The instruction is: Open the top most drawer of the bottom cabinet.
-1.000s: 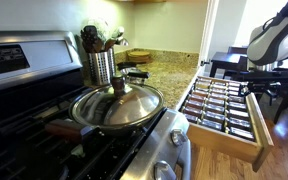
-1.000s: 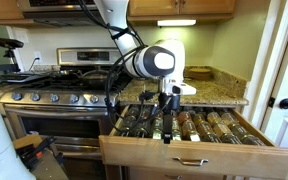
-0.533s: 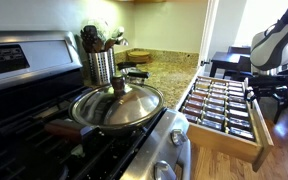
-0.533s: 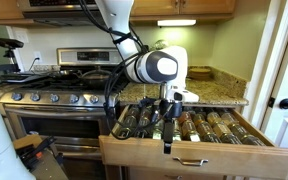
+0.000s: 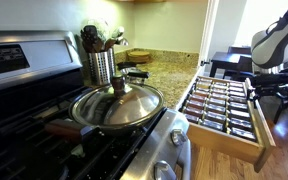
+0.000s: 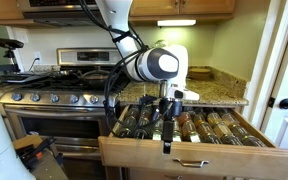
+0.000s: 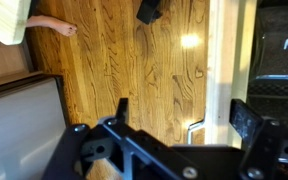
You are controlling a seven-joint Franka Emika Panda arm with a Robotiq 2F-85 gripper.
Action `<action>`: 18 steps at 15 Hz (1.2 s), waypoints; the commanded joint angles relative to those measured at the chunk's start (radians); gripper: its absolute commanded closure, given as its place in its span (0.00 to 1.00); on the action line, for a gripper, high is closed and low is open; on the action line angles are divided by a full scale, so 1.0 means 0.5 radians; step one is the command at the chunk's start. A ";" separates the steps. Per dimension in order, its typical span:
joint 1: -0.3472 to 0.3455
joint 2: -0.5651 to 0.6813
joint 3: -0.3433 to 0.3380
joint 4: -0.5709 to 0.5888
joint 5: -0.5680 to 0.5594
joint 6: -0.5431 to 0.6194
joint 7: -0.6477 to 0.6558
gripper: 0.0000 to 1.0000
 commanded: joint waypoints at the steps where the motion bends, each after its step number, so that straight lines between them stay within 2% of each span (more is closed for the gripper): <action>1: -0.017 -0.134 -0.021 -0.054 -0.135 -0.192 0.067 0.00; 5: -0.045 -0.166 -0.002 -0.059 -0.181 -0.268 0.072 0.00; 12: -0.032 -0.413 0.075 -0.096 -0.298 0.123 0.062 0.00; 18: -0.063 -0.576 0.258 -0.096 -0.164 0.431 0.002 0.00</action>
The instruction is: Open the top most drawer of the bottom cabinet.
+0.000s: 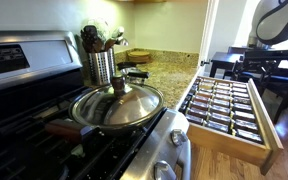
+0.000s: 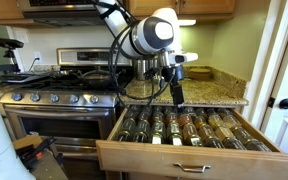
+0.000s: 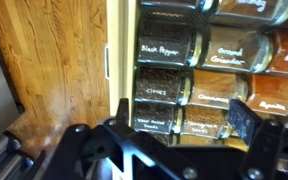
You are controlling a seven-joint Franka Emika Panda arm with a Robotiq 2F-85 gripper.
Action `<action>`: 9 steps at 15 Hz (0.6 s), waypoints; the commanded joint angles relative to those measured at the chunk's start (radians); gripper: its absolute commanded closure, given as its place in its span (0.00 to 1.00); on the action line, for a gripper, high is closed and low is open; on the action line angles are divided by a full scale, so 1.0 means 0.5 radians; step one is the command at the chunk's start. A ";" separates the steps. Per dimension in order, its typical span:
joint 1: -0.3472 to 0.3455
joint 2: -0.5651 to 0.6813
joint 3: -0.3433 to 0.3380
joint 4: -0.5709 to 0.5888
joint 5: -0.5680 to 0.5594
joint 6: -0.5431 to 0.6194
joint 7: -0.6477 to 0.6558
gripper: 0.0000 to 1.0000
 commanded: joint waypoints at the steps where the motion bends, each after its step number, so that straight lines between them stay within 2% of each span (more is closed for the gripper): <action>1: -0.049 -0.146 0.129 -0.083 0.096 0.147 -0.031 0.00; 3: -0.050 -0.172 0.188 -0.089 0.176 0.180 -0.068 0.00; 4: -0.057 -0.075 0.174 0.002 0.105 0.108 -0.013 0.00; 9: -0.056 -0.090 0.207 0.000 0.147 0.123 -0.030 0.00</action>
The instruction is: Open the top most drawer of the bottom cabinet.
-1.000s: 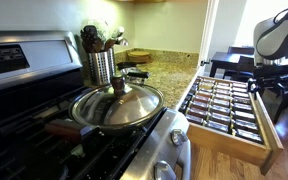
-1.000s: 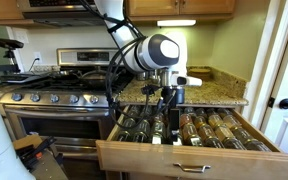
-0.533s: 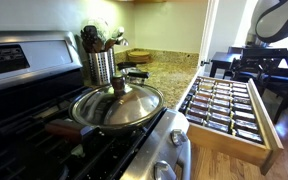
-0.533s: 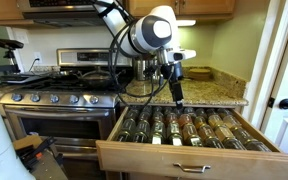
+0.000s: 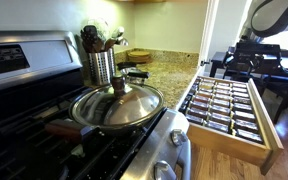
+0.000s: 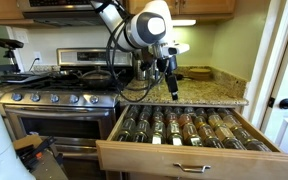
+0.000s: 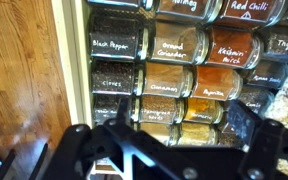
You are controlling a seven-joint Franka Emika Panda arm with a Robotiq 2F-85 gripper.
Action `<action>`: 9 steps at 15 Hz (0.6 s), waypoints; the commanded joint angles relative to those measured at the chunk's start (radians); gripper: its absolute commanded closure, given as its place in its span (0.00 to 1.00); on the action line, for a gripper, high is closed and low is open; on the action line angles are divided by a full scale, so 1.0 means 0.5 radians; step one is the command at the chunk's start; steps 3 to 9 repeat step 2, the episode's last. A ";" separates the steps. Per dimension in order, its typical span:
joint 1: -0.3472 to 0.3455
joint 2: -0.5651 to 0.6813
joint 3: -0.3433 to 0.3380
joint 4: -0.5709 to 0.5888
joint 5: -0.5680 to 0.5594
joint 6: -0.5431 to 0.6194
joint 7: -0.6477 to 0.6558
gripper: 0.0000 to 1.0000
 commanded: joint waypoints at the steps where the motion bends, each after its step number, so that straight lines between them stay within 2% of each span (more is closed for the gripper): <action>1: -0.049 0.000 0.045 0.003 -0.004 -0.002 -0.001 0.00; 9: -0.049 0.000 0.045 0.003 -0.004 -0.001 -0.001 0.00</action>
